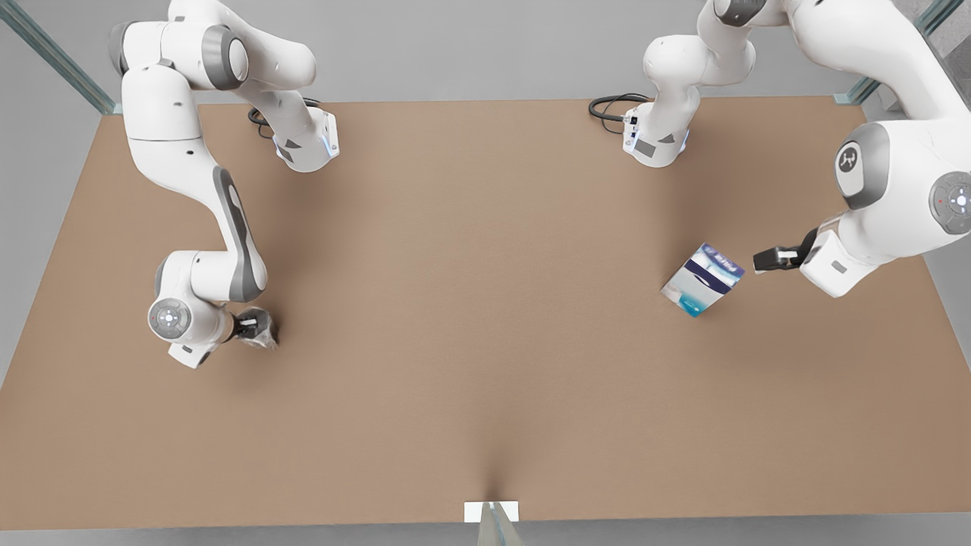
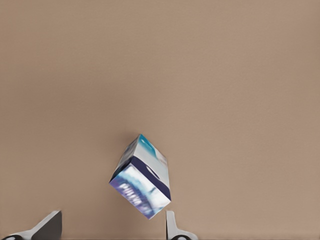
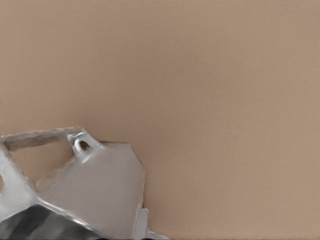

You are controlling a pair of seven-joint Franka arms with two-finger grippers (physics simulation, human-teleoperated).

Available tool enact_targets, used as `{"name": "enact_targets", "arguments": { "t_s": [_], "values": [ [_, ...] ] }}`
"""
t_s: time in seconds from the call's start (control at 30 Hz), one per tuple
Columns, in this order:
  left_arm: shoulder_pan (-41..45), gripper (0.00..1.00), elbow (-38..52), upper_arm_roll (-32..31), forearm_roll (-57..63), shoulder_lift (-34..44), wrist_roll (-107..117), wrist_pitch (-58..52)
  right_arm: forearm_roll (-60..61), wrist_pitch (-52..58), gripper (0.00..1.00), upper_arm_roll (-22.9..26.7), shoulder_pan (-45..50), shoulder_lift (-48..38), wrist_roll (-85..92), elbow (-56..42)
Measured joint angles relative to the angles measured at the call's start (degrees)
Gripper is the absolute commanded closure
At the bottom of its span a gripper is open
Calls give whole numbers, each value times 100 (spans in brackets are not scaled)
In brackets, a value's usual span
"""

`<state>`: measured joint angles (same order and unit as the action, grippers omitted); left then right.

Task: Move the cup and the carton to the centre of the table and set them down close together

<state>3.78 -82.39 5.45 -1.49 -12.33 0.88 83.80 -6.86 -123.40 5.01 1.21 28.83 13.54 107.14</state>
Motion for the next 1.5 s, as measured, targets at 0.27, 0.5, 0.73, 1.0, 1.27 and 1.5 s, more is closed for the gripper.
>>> {"name": "enact_targets", "arguments": {
  "t_s": [0.27, 0.5, 0.73, 1.0, 1.27, 1.5],
  "values": [
    [236, 0, -1222, 513, 32, 303, 750, 1293, 98, 295, 79, -9, 190, -49, -153, -472],
    [334, 0, -2969, 833, -84, 713, 1107, 2920, 1322, 822, 79, -26, 2373, 1107, -2570, -2731],
    [363, 0, -3441, 930, -320, 723, 1220, 3063, 1657, 156, 79, -774, 3047, 1957, -3620, -3653],
    [441, 0, -3513, 925, -413, 711, 2777, 3001, 1485, -111, 0, -925, 3174, 2110, -3726, -3732],
    [522, 0, -3850, 923, -428, 760, 2887, 3055, 1338, 1419, 0, -825, 2838, 916, -3655, -3705],
    [600, 0, -3863, 922, -574, 705, 3339, 3054, 766, 2373, 0, -340, 836, -1038, -2263, -2725]
  ]
}}
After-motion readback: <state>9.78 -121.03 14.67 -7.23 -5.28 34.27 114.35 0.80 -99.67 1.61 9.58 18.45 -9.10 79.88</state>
